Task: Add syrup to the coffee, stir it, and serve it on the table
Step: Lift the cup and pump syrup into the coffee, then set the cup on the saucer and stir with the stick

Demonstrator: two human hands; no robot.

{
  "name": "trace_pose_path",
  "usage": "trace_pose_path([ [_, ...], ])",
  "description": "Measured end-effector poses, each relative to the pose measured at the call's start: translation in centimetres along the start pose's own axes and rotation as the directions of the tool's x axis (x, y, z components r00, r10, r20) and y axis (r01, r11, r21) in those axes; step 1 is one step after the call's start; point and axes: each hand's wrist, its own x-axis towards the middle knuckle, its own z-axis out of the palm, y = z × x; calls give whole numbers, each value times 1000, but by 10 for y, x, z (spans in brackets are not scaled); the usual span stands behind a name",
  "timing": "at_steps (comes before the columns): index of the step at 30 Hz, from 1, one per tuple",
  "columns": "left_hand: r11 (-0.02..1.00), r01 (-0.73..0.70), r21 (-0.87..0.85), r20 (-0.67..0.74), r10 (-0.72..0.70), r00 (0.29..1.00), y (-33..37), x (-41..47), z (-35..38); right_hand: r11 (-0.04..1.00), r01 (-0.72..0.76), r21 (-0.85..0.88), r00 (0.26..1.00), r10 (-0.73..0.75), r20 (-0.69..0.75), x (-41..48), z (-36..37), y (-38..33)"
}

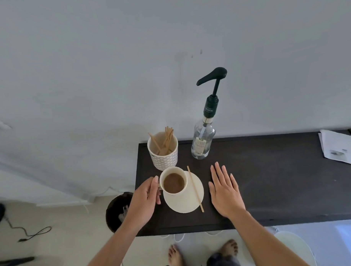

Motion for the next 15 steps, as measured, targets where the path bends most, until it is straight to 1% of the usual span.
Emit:
trace_pose_path([
  [5,998,21,-62,20,-20,1000,-12,0,14,1000,-12,-18,996,10,-84,1,14,-2],
  [15,998,53,-38,66,-51,996,-19,5,35,1000,-5,-4,998,4,-67,5,17,0],
])
